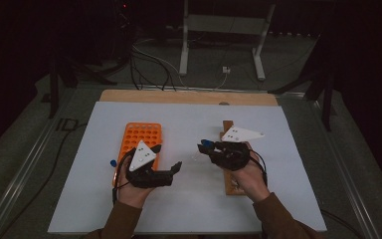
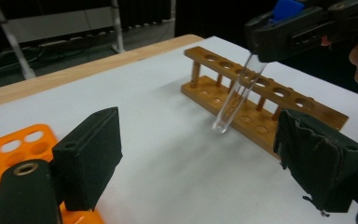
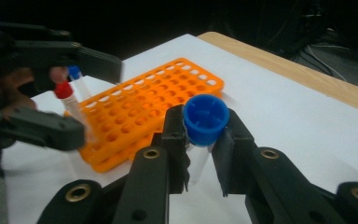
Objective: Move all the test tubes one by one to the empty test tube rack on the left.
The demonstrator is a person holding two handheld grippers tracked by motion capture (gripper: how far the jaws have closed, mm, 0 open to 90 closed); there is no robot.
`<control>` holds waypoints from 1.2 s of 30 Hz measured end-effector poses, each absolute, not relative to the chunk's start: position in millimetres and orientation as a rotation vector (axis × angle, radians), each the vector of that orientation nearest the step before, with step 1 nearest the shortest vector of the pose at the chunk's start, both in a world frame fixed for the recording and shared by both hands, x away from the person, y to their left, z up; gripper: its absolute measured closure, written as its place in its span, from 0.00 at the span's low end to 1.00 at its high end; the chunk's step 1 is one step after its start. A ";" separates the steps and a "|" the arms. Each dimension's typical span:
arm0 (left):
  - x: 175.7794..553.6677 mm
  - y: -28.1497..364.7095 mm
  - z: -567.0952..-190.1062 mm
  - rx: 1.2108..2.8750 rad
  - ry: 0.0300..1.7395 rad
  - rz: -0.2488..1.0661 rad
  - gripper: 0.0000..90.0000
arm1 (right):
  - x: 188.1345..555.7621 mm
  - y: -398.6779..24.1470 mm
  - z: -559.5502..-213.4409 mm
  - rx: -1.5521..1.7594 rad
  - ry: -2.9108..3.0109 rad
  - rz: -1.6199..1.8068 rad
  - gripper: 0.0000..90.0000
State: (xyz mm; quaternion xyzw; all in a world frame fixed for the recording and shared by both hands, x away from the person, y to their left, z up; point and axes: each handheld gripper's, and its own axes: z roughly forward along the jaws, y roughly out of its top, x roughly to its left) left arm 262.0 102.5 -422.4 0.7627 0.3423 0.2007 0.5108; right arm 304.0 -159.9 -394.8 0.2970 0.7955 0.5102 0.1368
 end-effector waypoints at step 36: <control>261.5 72.0 -429.8 1.933 0.721 0.467 0.87 | 294.0 -142.8 -396.7 0.809 2.398 1.595 0.59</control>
